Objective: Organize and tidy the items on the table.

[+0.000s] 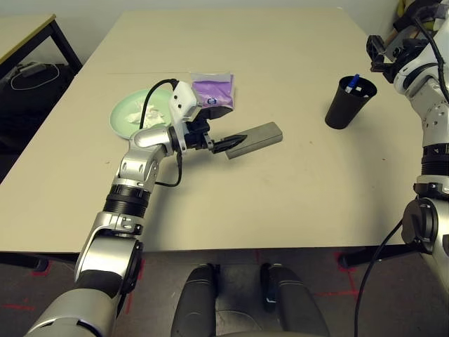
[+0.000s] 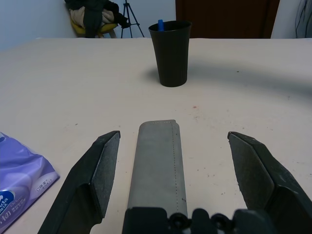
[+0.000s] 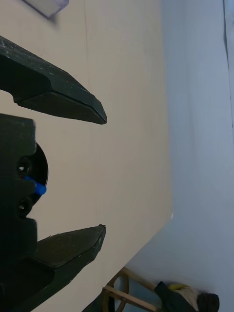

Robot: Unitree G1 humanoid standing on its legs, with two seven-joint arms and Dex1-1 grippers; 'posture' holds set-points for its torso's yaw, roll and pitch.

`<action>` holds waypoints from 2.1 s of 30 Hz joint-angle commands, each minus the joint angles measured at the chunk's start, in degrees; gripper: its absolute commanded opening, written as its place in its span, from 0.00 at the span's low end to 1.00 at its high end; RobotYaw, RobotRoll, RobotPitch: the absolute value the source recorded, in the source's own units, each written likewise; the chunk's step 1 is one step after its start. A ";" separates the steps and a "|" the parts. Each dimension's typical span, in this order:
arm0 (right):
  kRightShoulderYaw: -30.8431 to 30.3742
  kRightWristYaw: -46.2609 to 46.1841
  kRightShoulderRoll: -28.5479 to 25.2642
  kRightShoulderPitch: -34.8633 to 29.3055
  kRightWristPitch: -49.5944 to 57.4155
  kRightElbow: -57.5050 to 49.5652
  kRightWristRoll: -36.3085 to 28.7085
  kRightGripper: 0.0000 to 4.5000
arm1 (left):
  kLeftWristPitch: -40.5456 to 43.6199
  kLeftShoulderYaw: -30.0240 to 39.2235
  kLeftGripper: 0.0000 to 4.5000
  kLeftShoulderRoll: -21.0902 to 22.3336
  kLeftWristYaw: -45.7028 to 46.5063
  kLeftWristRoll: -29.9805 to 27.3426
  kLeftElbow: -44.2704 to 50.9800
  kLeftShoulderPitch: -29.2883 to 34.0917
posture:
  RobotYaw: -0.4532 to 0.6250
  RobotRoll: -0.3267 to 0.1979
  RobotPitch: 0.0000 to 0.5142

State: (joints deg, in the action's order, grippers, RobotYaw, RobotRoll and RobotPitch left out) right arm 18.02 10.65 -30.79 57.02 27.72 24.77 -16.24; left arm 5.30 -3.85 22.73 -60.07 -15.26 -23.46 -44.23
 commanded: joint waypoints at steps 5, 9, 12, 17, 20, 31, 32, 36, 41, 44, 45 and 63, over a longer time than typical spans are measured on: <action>0.01 2.67 1.73 0.41 -4.82 0.80 -0.81 1.00 | -0.18 0.20 1.00 0.35 0.26 0.69 -0.26 -0.41 | 0.52 0.62 0.19; -3.36 14.37 3.81 -3.80 -19.01 -0.81 -0.94 1.00 | 0.84 1.22 1.00 0.24 2.77 0.51 1.07 0.39 | 0.53 0.62 0.19; -4.11 19.81 5.45 -7.95 -24.37 -2.16 -2.03 1.00 | 3.52 3.14 1.00 -0.49 11.59 2.01 2.61 2.06 | 0.53 0.62 0.19; -5.80 23.65 8.83 -16.84 -25.48 -7.69 -3.95 1.00 | 1.51 8.36 1.00 -4.29 27.63 3.51 7.38 6.36 | 0.55 0.62 0.19; -7.15 19.48 11.07 -22.32 -22.03 -12.04 -2.50 1.00 | 0.08 12.65 1.00 -6.54 37.09 3.86 8.79 7.35 | 0.56 0.62 0.19; -3.85 -3.01 20.31 -31.13 -25.44 -13.04 3.43 1.00 | 1.19 18.66 1.00 -8.45 58.27 8.36 9.61 15.45 | 0.55 0.62 0.17; -3.62 -3.20 20.39 -31.27 -26.13 -12.85 3.33 1.00 | 0.75 18.59 1.00 -8.18 57.99 8.37 9.79 16.26 | 0.55 0.62 0.17; -2.83 -0.15 17.65 -31.59 -28.70 -10.26 2.64 1.00 | -1.75 17.85 1.00 -5.89 51.56 6.37 10.50 19.39 | 0.55 0.62 0.17; -1.00 5.65 13.21 -30.88 -31.52 -4.83 0.59 1.00 | -5.44 19.76 1.00 -3.91 44.88 2.65 9.22 22.21 | 0.55 0.62 0.17; 0.54 8.87 11.33 -30.43 -34.11 -1.36 -0.86 1.00 | -8.00 21.22 1.00 -3.15 41.33 0.13 8.27 22.98 | 0.56 0.62 0.17; 0.81 9.16 10.88 -30.33 -34.80 -0.51 -0.89 1.00 | -8.84 21.44 1.00 -2.83 40.35 -0.23 7.75 23.16 | 0.55 0.62 0.17; -1.71 2.62 13.41 -29.16 -29.34 -4.92 1.33 1.00 | -7.22 22.18 1.00 1.60 35.84 -0.86 4.90 22.85 | 0.61 0.62 0.24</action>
State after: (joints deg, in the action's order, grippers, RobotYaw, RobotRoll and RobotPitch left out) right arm 16.71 14.01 -17.36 27.69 -2.21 20.50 -15.61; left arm -2.06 17.92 23.90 -24.86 -16.05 -17.07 -20.99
